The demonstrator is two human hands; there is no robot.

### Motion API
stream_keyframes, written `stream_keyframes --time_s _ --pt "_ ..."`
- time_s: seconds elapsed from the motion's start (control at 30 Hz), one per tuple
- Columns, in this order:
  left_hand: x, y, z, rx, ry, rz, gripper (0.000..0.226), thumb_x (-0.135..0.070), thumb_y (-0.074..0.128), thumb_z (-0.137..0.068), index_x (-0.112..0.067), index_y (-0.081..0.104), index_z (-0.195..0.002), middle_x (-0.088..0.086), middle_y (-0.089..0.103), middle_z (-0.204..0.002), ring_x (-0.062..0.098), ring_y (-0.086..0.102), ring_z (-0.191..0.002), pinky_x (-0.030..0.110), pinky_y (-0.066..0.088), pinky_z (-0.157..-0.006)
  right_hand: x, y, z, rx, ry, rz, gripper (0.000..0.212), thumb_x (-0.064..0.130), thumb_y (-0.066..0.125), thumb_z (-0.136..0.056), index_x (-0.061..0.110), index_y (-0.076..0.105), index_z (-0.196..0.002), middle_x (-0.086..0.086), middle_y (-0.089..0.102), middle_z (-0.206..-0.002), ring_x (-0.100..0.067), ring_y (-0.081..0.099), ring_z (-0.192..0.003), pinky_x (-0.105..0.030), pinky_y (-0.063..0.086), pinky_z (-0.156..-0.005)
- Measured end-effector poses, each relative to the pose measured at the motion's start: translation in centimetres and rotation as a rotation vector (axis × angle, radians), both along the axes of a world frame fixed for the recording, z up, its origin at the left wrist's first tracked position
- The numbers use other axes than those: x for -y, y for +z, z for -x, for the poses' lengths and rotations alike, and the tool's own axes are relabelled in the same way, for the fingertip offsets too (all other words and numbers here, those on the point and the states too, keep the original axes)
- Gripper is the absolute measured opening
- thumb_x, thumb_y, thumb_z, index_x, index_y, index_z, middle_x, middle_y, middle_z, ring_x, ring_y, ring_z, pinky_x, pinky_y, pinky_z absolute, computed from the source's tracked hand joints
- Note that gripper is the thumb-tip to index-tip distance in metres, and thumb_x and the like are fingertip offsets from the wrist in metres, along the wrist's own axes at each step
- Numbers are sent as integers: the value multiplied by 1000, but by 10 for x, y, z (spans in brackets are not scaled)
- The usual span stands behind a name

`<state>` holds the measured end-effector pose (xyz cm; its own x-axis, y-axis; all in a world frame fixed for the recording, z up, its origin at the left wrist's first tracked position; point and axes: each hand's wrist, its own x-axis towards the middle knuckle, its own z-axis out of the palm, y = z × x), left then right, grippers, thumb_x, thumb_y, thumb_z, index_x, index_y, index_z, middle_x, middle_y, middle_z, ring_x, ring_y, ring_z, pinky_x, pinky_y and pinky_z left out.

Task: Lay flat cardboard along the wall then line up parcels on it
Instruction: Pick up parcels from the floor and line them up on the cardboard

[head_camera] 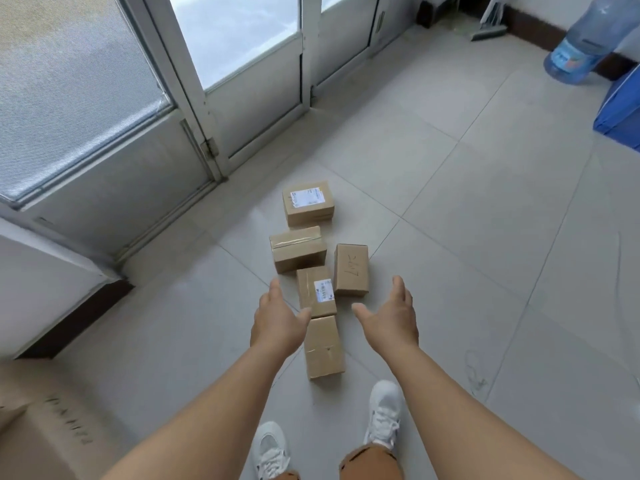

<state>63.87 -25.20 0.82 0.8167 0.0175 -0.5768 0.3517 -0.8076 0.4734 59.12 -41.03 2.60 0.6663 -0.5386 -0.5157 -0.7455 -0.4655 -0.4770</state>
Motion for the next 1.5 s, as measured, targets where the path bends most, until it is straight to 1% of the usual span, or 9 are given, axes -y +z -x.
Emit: stream_keyframes --time_s 0.3,0.63,0.83,0.93,1.03,1.2,1.3,1.4,1.5 --pt "67 -144 -62 -127 142 -87 92 -36 68 -84 -23 6 -152 5 29 -151 27 38 -133 42 42 -101 71 -156 -89 -203 197 -49 92 41 62 -88 18 1 -153 -4 13 -158 -26 23 -141 -40 30 -108" --pt "112 -340 -96 -247 220 -119 97 -32 70 -83 -24 2 -152 6 29 -148 27 38 -131 39 38 -99 118 -349 -160 -358 441 70 88 53 56 -88 16 6 -151 -12 24 -149 -35 32 -131 -43 34 -102" --pt "112 -421 -105 -311 242 -142 111 -37 75 -76 -32 -7 -150 12 28 -145 31 44 -126 42 42 -99 122 -431 -199 -415 379 128 113 60 63 -79 23 -17 -151 -13 -10 -159 -42 17 -139 -52 31 -105" --pt "113 -445 -104 -331 231 -157 121 -41 77 -73 -35 -19 -147 14 24 -146 34 45 -124 45 42 -99 124 -460 -208 -419 340 142 129 69 68 -68 28 -26 -147 -9 -22 -158 -44 10 -141 -58 30 -104" --pt "114 -459 -103 -306 233 -149 128 -43 78 -71 -39 -29 -142 13 23 -145 33 48 -120 45 45 -95 123 -478 -205 -440 315 136 136 69 72 -62 31 -29 -145 -10 -25 -156 -43 13 -140 -56 32 -104" --pt "116 -462 -117 -240 259 -82 129 -42 79 -70 -40 -27 -143 7 28 -141 29 49 -120 41 45 -93 121 -482 -192 -436 401 126 137 61 76 -61 38 -33 -141 -7 -22 -155 -37 19 -134 -49 38 -99" --pt "117 -460 -124 -244 314 -49 128 -36 80 -72 -33 -24 -146 5 26 -149 26 43 -129 37 40 -96 123 -481 -183 -416 440 100 136 57 79 -61 42 -30 -141 -4 -22 -154 -34 16 -137 -50 36 -102" --pt "112 -459 -128 -292 394 -8 120 -32 79 -76 -25 -16 -150 4 23 -155 24 36 -136 36 35 -102 136 -485 -179 -311 359 0 133 47 83 -64 38 -20 -146 -4 -5 -155 -31 23 -138 -46 33 -108" --pt "108 -463 -132 -305 450 30 109 -31 78 -77 -25 -1 -152 3 34 -151 26 40 -133 37 34 -105 148 -488 -180 -219 156 -174 127 38 84 -67 28 -11 -151 -3 13 -153 -24 32 -137 -42 34 -109"
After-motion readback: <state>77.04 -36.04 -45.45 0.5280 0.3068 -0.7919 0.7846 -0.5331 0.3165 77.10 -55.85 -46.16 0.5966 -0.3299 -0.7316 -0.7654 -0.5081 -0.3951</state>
